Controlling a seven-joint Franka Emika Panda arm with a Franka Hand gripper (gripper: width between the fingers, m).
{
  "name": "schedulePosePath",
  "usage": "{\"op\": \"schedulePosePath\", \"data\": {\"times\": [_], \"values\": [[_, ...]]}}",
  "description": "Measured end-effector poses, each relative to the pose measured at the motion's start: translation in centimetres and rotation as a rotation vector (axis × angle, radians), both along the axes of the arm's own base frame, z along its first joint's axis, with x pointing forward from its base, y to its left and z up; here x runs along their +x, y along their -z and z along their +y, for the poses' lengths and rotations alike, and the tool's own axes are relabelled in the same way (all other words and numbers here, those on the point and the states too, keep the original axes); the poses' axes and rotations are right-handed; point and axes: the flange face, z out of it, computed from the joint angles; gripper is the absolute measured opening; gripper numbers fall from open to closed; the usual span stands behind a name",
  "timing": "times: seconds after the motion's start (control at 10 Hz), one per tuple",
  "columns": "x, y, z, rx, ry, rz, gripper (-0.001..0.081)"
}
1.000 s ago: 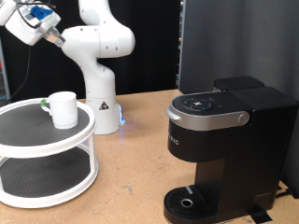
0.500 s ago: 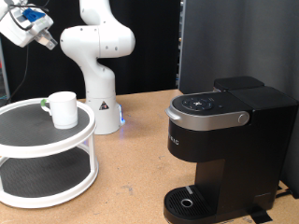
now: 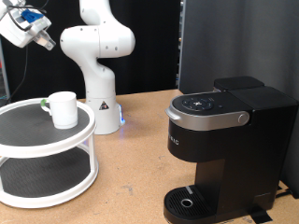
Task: Make a cup of coffee with the keurig machine
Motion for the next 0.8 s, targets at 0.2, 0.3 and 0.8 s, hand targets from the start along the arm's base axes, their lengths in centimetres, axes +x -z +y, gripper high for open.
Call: {"op": "schedulePosePath", "data": {"times": [0.2,0.3,0.8], "values": [[-0.2,0.4,-0.1,0.011,0.004,0.002,0.0004],[-0.3,0.7,-0.3,-0.001,0.002,0.007,0.0004],[0.1,3.0,-1.5,-0.049,0.036,0.002,0.0004]]}}
